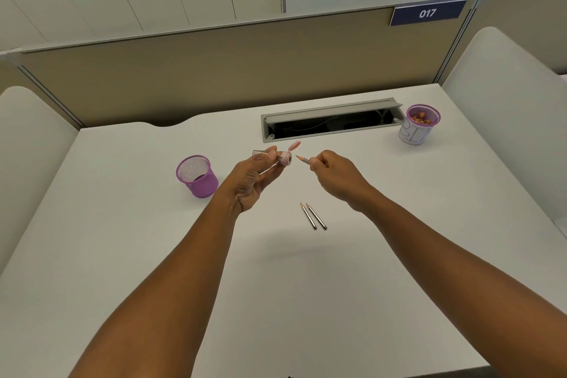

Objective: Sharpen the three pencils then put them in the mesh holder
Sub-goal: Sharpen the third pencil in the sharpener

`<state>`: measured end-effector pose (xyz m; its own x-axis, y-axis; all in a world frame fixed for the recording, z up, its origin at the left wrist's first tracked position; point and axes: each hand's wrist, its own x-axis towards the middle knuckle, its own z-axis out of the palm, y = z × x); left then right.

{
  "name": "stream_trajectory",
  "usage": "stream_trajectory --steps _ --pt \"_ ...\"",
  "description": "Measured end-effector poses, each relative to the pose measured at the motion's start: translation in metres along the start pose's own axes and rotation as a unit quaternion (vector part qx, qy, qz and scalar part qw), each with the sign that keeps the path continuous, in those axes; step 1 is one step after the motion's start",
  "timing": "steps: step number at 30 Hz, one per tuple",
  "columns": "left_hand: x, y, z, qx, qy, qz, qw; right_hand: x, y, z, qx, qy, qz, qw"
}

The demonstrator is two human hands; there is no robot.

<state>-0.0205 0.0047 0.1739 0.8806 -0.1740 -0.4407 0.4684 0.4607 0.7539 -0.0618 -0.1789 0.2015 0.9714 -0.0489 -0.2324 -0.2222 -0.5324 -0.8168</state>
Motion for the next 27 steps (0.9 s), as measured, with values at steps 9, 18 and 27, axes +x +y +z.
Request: stream_trajectory --steps 9,18,27 --pt "-0.001 -0.009 -0.004 -0.035 0.01 -0.005 0.999 0.009 0.026 0.03 0.043 -0.03 0.07 0.996" --pt "-0.001 -0.025 -0.02 -0.067 0.019 -0.019 0.997 0.032 0.075 0.079 -0.031 0.02 0.111 0.993" --pt "0.0 -0.035 -0.03 -0.027 -0.03 -0.024 0.999 0.033 0.115 0.114 -0.227 0.016 0.113 0.967"
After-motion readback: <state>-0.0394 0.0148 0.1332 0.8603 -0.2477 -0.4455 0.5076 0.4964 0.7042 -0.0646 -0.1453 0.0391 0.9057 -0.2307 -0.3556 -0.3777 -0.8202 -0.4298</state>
